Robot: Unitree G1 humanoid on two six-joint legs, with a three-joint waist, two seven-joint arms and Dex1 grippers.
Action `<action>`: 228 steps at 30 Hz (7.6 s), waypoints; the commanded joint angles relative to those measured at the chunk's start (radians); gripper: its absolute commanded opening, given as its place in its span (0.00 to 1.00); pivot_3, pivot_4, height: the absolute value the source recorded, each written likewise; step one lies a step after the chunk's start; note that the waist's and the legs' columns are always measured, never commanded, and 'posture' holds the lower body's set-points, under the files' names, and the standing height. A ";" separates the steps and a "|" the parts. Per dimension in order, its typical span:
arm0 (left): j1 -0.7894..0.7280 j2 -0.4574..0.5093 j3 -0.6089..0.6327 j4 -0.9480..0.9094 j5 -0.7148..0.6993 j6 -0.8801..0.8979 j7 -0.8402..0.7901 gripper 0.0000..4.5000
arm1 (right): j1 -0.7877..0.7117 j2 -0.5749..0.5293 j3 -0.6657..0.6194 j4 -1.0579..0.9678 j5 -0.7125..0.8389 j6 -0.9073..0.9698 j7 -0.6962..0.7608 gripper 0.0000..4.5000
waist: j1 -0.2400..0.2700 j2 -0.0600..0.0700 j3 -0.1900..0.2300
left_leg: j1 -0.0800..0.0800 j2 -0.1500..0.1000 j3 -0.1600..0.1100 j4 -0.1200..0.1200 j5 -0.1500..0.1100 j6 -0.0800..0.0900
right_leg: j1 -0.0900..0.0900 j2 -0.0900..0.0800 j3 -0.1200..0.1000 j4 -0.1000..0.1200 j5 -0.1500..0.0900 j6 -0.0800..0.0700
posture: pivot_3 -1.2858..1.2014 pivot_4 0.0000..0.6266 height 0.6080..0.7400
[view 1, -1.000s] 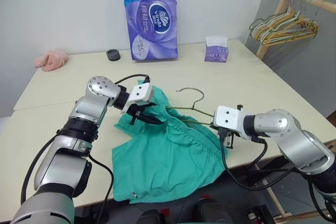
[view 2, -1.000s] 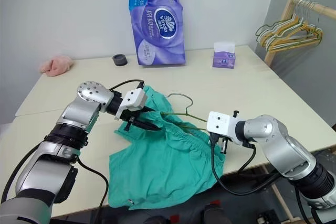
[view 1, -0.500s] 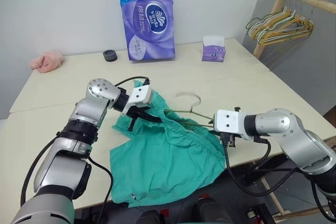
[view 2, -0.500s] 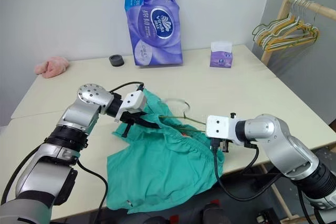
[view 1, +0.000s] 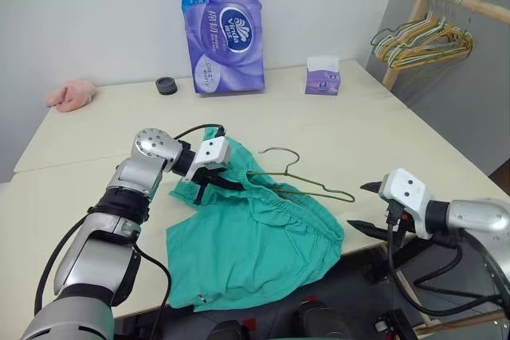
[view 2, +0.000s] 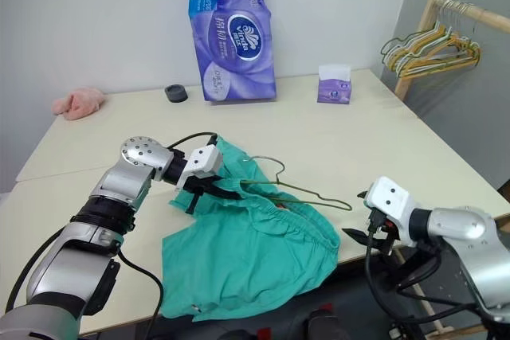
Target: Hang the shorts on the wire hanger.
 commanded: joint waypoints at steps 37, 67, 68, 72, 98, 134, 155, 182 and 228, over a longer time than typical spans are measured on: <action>-0.049 0.024 0.088 -0.005 -0.030 0.045 0.061 0.00 | 0.089 0.239 0.139 0.009 0.198 0.122 -0.372 0.20 | 0.057 -0.002 -0.016 | -0.005 -0.001 -0.022 0.002 0.001 -0.007 | 0.002 0.001 -0.020 0.002 -0.006 -0.008 | 0.44 0.03 1.00; -0.026 0.147 -0.010 -0.151 -0.042 0.148 -0.010 0.00 | 0.017 0.025 -0.056 0.134 0.277 0.108 -0.259 0.01 | 0.028 0.004 -0.018 | -0.004 0.000 -0.018 0.002 0.001 -0.007 | 0.002 0.003 -0.014 0.003 -0.006 -0.007 | 0.44 0.04 1.00; -0.031 0.145 -0.013 -0.135 -0.025 0.127 -0.001 0.00 | 0.018 0.019 -0.054 0.126 0.277 0.107 -0.257 0.01 | 0.028 0.004 -0.018 | -0.004 0.000 -0.017 0.002 0.001 -0.007 | 0.002 0.003 -0.014 0.003 -0.006 -0.007 | 0.44 0.04 1.00; -0.048 0.126 -0.016 -0.090 0.022 0.078 0.039 0.00 | 0.008 -0.034 -0.044 0.080 0.274 0.107 -0.236 0.01 | 0.027 0.004 -0.017 | -0.004 0.000 -0.016 0.002 0.001 -0.006 | 0.002 0.003 -0.013 0.003 -0.006 -0.007 | 0.43 0.04 1.00; 0.062 0.023 -0.069 -0.241 0.138 0.088 0.193 0.00 | -0.496 -0.390 0.353 0.190 -0.053 -0.130 0.086 0.01 | 0.006 0.006 -0.016 | -0.004 0.000 -0.013 0.001 0.001 -0.006 | 0.000 0.002 -0.009 0.000 -0.005 -0.006 | 0.43 0.03 1.00; 0.079 -0.076 -0.062 -0.264 0.117 0.129 0.266 0.00 | -0.289 -0.221 0.189 0.046 0.033 0.144 -0.011 0.99 | -0.004 0.008 -0.015 | -0.005 0.000 -0.014 0.000 0.000 -0.006 | 0.000 0.001 -0.010 0.000 -0.005 -0.006 | 0.42 0.06 1.00; 0.091 -0.078 -0.050 -0.304 0.099 0.160 0.259 0.00 | -0.491 -0.126 0.546 0.425 -0.211 -0.131 0.068 0.63 | -0.006 0.009 -0.015 | -0.005 -0.001 -0.014 0.001 0.000 -0.006 | 0.000 0.001 -0.010 0.000 -0.005 -0.006 | 0.43 0.02 1.00; 0.010 -0.013 0.058 -0.041 -0.040 0.209 0.131 0.78 | -0.404 -0.193 0.394 0.178 -0.086 -0.010 0.162 0.00 | -0.007 0.009 -0.015 | -0.005 0.000 -0.014 0.001 0.000 -0.006 | -0.001 0.001 -0.011 0.000 -0.005 -0.006 | 0.42 0.02 1.00; -0.088 -0.115 0.084 0.357 0.123 -0.191 0.366 0.01 | -0.234 -0.299 0.271 0.133 0.004 0.024 0.133 0.00 | -0.005 0.008 -0.016 | -0.005 -0.001 -0.014 0.001 0.000 -0.006 | -0.001 0.001 -0.011 0.000 -0.005 -0.005 | 0.42 0.01 1.00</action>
